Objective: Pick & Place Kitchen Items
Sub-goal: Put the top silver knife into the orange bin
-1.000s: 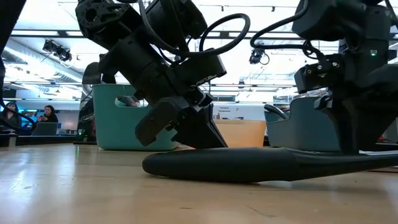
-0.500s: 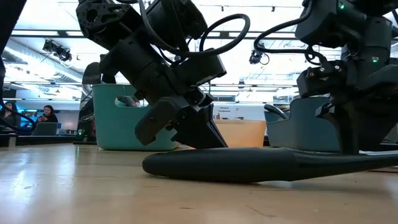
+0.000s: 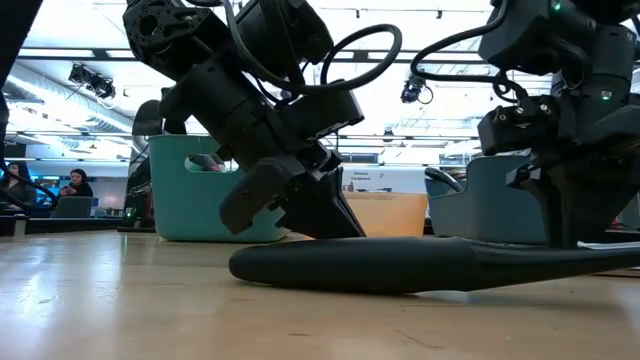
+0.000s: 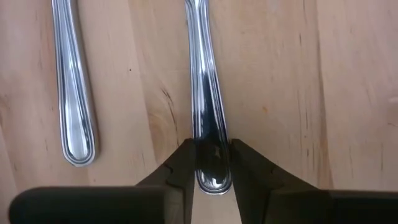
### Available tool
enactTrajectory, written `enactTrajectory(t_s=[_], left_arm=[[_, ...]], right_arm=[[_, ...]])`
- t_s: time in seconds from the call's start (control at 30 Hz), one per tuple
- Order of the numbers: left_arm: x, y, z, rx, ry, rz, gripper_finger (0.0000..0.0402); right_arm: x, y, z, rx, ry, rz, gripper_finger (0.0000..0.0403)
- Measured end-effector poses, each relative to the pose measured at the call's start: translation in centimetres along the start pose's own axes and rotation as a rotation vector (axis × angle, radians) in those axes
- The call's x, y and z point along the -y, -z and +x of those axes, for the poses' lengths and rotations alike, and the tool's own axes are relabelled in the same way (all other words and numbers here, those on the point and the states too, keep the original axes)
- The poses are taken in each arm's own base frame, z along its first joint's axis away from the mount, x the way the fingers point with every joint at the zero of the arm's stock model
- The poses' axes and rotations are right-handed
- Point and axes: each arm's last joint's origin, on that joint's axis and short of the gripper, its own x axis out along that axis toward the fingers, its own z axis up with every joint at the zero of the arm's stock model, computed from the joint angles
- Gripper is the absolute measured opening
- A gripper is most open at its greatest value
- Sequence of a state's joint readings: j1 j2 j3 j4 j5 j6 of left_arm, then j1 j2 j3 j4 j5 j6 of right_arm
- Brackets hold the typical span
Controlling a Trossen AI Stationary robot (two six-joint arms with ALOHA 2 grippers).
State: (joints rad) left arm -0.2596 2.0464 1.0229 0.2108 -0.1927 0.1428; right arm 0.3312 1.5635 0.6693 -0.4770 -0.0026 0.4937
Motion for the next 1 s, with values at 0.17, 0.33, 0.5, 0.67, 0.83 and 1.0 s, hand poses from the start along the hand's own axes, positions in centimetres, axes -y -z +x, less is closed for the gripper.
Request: enactTrajectory(t_s=[0.17, 0.33, 0.5, 0.67, 0.83, 1.0], left_arm=[[-0.1, -0.4, -0.4, 0.011, -0.006, 0.010, 0.0032], [0.1, -0.9, -1.8, 0.007, 0.011, 0.039, 0.0034], [0.3, -2.2, -3.9, 0.027, -0.022, 0.075, 0.0022], [0.9, -2.4, -4.5, 0.020, -0.036, 0.093, 0.0012], [1.1, -2.5, -4.6, 0.021, -0.034, 0.092, 0.0008], [1.1, -2.4, -4.6, 0.014, -0.036, 0.091, 0.0012]], right_arm=[[-0.2, 0.0, 0.0, 0.000, 0.010, 0.019, 0.0081], [-0.5, -0.1, -0.2, 0.003, 0.029, 0.032, 0.0081], [-0.8, -0.3, -0.4, 0.007, 0.038, 0.023, 0.0081], [-1.0, -0.3, -0.6, 0.014, 0.053, 0.015, 0.0081], [-1.2, -0.2, -0.6, 0.028, 0.072, 0.014, 0.0081], [-1.8, 0.1, -0.6, 0.047, 0.093, 0.011, 0.0081]])
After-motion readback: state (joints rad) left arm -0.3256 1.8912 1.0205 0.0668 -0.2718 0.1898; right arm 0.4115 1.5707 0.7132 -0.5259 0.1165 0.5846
